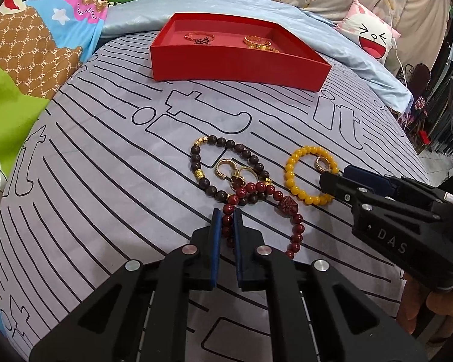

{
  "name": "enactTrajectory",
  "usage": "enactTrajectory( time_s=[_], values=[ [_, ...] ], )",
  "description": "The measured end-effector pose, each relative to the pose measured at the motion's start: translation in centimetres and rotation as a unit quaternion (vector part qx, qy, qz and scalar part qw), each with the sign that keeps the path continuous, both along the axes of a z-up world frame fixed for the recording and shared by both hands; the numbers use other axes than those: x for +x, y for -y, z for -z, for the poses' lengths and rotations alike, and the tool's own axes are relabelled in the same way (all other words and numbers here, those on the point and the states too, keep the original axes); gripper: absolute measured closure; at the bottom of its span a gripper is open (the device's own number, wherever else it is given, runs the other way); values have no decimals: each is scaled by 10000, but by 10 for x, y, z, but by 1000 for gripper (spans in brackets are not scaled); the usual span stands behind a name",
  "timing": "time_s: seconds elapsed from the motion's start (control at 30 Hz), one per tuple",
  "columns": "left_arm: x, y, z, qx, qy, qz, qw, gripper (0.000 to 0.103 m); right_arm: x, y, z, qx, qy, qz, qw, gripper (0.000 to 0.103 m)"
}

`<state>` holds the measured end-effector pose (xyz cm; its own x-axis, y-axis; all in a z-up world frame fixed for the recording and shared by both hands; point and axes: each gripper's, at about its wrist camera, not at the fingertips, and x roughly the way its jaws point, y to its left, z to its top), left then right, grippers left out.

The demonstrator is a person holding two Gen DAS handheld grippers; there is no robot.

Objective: Organize jewelry
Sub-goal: 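Grasp the red bead bracelet with the left tool while the right tool grasps the yellow amber bracelet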

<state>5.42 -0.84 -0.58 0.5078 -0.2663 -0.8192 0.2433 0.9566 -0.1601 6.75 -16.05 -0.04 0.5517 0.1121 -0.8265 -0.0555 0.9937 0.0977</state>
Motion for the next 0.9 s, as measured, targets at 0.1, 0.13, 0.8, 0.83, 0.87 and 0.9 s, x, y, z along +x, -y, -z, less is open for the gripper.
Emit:
enactTrajectory(
  time_s=[0.1, 0.13, 0.8, 0.83, 0.87, 0.9],
  values=[
    [0, 0, 0, -5, 4, 0, 10000, 95, -1, 1, 0, -98, 37, -4, 9999, 73],
    [0, 0, 0, -16, 4, -1, 10000, 95, -2, 2, 1, -108, 42, 17, 9999, 77],
    [-5, -2, -19, -362, 113, 73, 9993, 95, -11, 27, -30, 182, 358, 232, 9989, 96],
    [-5, -2, -22, -385, 135, 88, 9991, 95, -11, 26, -34, 208, 406, 217, 9987, 96],
    [-5, -1, -25, -398, 156, 101, 9990, 95, -11, 26, -37, 222, 434, 205, 9986, 96],
    [-6, 0, -27, -406, 178, 121, 9989, 95, -11, 25, -40, 238, 475, 188, 9984, 96]
  ],
)
